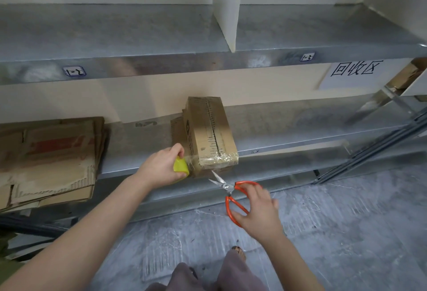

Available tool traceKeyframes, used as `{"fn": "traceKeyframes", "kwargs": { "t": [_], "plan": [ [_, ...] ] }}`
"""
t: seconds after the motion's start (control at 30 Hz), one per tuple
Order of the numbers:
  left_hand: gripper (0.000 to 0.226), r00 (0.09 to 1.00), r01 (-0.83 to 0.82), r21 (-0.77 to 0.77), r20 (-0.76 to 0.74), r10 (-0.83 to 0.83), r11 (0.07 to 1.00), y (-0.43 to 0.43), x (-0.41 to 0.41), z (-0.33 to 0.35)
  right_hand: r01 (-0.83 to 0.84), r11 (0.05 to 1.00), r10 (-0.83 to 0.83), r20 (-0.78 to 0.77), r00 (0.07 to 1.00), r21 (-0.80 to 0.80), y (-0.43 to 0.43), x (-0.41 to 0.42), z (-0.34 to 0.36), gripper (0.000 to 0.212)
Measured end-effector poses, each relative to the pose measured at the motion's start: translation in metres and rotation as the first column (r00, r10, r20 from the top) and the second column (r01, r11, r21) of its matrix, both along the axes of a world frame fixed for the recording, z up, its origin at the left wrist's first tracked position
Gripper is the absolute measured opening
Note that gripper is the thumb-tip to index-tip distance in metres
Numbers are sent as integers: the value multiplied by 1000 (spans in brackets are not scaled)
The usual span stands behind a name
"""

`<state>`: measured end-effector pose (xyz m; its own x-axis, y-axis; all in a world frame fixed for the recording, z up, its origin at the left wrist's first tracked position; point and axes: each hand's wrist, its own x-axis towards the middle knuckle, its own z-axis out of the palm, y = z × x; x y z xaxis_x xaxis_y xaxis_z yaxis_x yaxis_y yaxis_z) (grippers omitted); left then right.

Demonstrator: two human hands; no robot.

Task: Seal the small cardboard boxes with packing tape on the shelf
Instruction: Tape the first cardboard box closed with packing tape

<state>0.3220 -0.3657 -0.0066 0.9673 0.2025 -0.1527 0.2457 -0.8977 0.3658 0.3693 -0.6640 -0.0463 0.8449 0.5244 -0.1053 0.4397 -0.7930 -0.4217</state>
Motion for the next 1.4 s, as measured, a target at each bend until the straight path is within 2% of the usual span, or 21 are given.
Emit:
{"fn": "traceKeyframes", "kwargs": {
  "t": [0.13,0.23,0.4,0.5,0.6,0.7,0.8,0.97,1.07,1.23,1.4],
  "plan": [
    [49,999,-33,-1,-21,33,999,-1,-2,-7,5,999,6,233,973,-47,-32,35,11,53],
    [49,997,-68,-5,-27,68,998,-4,-2,-8,2,1000,-2,299,954,0,-54,69,11,45],
    [49,991,-136,-10,9,136,991,-10,-6,-6,109,991,-122,193,974,78,-53,135,2,47],
    [49,984,-176,-6,12,176,984,-15,-8,-7,128,988,-140,143,980,91,-32,168,-9,52],
    [48,981,-192,21,15,192,981,-21,-8,-6,92,995,-95,106,990,38,-9,196,-25,52],
    [47,971,-240,39,22,239,970,-25,-9,-5,-5,995,14,87,996,-98,14,221,-39,55],
    [48,958,-285,27,35,284,958,-29,-9,-4,-96,978,108,58,992,-188,33,245,-49,59],
    [50,939,-341,1,53,341,940,-31,-6,-3,-202,933,212,1,977,-299,41,258,-55,55],
    [50,939,-339,-11,46,340,941,-30,-5,-4,-247,944,272,89,958,-219,29,240,-42,54],
    [50,956,-291,-44,24,292,956,-22,-3,-5,-310,949,292,214,932,56,3,165,-17,49],
    [49,979,-205,-59,-3,205,977,-16,-1,-3,-269,942,257,86,963,202,18,95,-13,51]
  ]
}}
